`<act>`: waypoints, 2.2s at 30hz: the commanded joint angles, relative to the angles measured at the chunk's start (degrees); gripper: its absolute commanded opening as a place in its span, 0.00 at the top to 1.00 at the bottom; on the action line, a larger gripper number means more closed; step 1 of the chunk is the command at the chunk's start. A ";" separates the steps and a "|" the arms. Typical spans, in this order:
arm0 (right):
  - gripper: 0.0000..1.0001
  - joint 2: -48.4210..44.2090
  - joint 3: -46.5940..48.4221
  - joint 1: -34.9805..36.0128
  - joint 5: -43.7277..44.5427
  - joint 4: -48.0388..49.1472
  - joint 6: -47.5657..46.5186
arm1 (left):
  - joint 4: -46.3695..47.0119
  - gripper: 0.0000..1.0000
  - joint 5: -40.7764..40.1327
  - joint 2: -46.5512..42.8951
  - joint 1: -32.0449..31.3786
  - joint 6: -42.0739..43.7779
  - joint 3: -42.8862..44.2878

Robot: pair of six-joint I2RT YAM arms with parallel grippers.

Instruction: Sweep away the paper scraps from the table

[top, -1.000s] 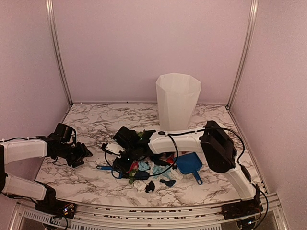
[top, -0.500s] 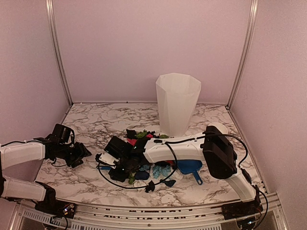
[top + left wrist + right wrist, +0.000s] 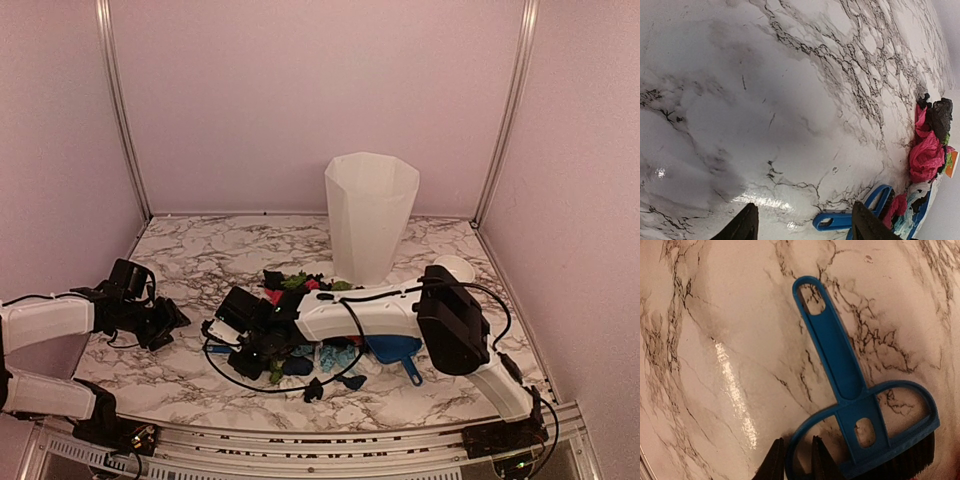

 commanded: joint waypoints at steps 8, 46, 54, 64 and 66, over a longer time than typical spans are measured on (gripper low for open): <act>1.00 3.27 2.97 1.44 2.64 -2.12 2.38 | 3.47 0.36 2.49 -0.96 0.00 -2.88 -3.03; 1.00 -5.89 -3.52 -3.57 -5.17 12.75 13.36 | 24.39 0.50 15.15 0.09 -0.13 -15.36 -7.44; 1.00 -5.89 -3.53 -3.57 -5.15 12.95 13.42 | 26.99 0.59 15.54 4.38 -0.47 -15.28 -7.28; 1.00 -6.12 -4.17 -3.62 -4.58 12.60 13.21 | 29.62 0.89 15.59 7.81 -2.05 -15.12 -5.32; 1.00 -6.27 -4.24 -3.57 -4.25 12.39 13.16 | 29.80 1.00 15.51 8.42 -2.59 -14.83 -4.82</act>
